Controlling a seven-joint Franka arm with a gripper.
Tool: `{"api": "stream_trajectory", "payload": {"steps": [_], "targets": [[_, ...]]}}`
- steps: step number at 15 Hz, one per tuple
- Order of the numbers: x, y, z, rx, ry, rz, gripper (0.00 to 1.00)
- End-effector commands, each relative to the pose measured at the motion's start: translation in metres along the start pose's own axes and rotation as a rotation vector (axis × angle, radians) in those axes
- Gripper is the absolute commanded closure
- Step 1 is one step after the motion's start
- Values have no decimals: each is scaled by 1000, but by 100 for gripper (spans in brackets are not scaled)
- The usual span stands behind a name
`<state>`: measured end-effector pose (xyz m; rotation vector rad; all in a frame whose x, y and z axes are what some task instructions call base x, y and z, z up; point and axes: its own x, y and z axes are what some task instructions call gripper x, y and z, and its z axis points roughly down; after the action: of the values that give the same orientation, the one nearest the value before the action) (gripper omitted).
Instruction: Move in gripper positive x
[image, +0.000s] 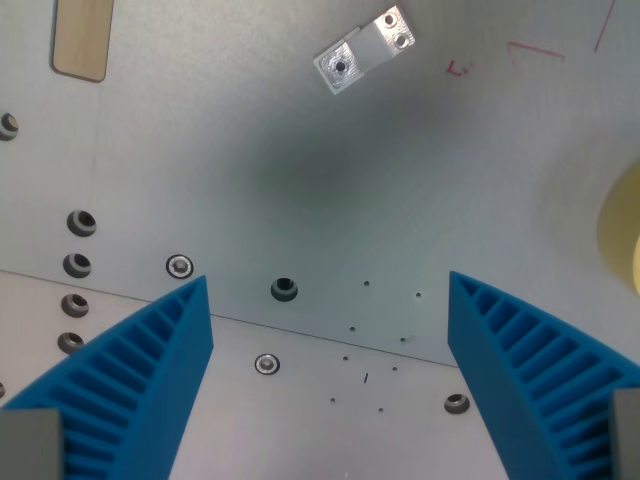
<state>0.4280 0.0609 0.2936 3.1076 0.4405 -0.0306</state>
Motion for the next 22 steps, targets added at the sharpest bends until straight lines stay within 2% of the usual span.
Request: {"api": "stream_trajectory", "payload": {"steps": [1,22], "targets": [[5,0,-3,-2,8,0,0],[110,0,-4,-2,8,0,0]]}}
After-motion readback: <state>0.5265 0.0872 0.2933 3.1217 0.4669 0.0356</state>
